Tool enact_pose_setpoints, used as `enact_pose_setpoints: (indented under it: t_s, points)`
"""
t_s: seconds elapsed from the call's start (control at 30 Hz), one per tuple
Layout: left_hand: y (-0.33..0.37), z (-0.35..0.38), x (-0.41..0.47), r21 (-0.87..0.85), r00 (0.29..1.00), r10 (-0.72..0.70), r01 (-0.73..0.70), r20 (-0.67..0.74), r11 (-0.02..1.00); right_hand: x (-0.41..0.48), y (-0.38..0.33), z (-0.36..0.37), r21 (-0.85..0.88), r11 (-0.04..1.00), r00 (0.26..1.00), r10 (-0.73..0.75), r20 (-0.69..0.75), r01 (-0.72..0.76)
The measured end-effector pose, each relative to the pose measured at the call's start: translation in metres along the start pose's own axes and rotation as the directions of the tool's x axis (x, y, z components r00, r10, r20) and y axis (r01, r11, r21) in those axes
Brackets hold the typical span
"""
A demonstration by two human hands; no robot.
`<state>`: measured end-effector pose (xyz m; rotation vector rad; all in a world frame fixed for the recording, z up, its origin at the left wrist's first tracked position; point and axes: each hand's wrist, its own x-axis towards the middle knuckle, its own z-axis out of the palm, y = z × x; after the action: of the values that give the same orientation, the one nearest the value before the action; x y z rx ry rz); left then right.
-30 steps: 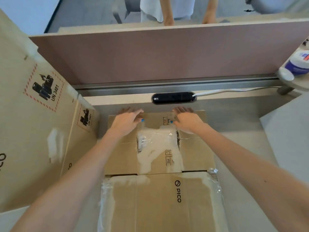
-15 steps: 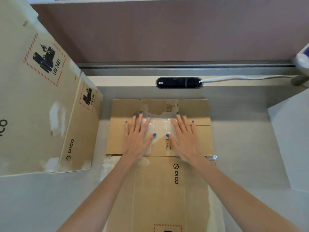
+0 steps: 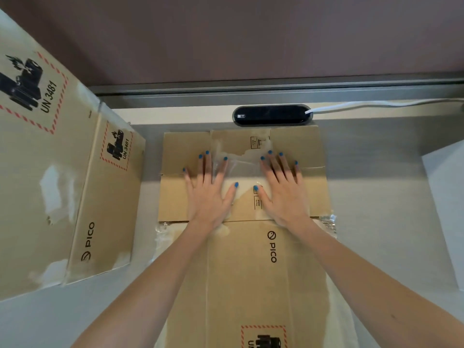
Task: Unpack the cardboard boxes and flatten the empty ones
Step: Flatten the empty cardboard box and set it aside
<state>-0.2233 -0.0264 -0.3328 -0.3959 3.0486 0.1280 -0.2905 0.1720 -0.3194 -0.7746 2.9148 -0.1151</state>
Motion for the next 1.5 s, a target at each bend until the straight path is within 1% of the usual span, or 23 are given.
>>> enact_pose_setpoints:
  t_s: [0.2, 0.33, 0.4, 0.5, 0.63, 0.77, 0.83, 0.97, 1.07, 1.27, 1.33, 1.4, 1.47, 1.5]
  points:
    - [0.0, -0.006, 0.004, 0.007, 1.0, -0.011, 0.01, 0.021, 1.0, 0.005, -0.003, -0.005, -0.013, 1.0, 1.0, 0.015, 0.019, -0.015]
    - [0.0, -0.02, 0.008, -0.068, 0.99, 0.018, -0.008, 0.141, 0.998, 0.008, -0.003, -0.013, 0.003, 1.0, 0.996, 0.016, 0.09, -0.016]
    - [0.001, -0.03, 0.001, -0.114, 0.987, 0.009, 0.01, 0.163, 0.993, 0.011, -0.005, -0.023, -0.027, 0.999, 0.99, 0.02, 0.142, -0.016]
    - [0.004, -0.038, -0.025, -0.13, 0.986, -0.003, 0.025, 0.167, 0.991, -0.002, -0.01, -0.036, -0.052, 0.999, 0.991, 0.008, 0.134, -0.001]
    - [0.008, -0.032, -0.07, -0.237, 0.996, 0.015, 0.005, 0.083, 0.971, -0.049, -0.018, -0.033, -0.003, 1.0, 0.993, -0.015, 0.113, 0.015]
    - [0.007, -0.023, -0.11, -0.224, 1.0, -0.01, 0.015, 0.022, 0.974, -0.096, -0.026, -0.019, 0.103, 0.995, 0.999, -0.007, 0.037, 0.003]
    - [0.006, -0.021, -0.13, -0.202, 1.0, -0.028, 0.028, 0.005, 0.979, -0.118, -0.03, -0.011, 0.105, 0.994, 1.0, 0.014, 0.015, -0.015]
    - [0.001, -0.008, -0.159, -0.129, 0.998, -0.032, 0.038, 0.054, 0.991, -0.149, -0.039, 0.0, 0.129, 0.991, 0.999, 0.039, 0.033, -0.043]
    - [0.0, 0.002, -0.164, -0.056, 0.996, -0.039, 0.044, 0.082, 0.997, -0.154, -0.038, 0.011, 0.082, 0.996, 0.998, 0.04, 0.038, -0.043]
    - [0.002, 0.006, -0.165, -0.008, 0.998, -0.042, 0.042, 0.053, 0.999, -0.153, -0.039, 0.019, 0.049, 0.998, 0.999, 0.048, -0.002, -0.048]
    - [0.002, 0.005, -0.166, 0.002, 0.996, -0.05, 0.05, 0.071, 0.999, -0.153, -0.041, 0.019, 0.033, 0.998, 0.999, 0.05, 0.007, -0.05]
    - [0.001, 0.0, -0.162, 0.001, 0.991, -0.051, 0.052, 0.121, 0.999, -0.152, -0.042, 0.017, 0.017, 0.999, 0.999, 0.052, 0.018, -0.052]
    - [0.0, -0.007, -0.158, -0.047, 0.98, -0.036, 0.046, 0.194, 0.998, -0.15, -0.041, 0.012, 0.026, 0.999, 0.998, 0.037, 0.053, -0.038]
    - [-0.001, -0.009, -0.16, -0.082, 0.978, -0.028, 0.045, 0.206, 0.996, -0.149, -0.04, 0.009, 0.036, 0.999, 0.997, 0.029, 0.075, -0.032]
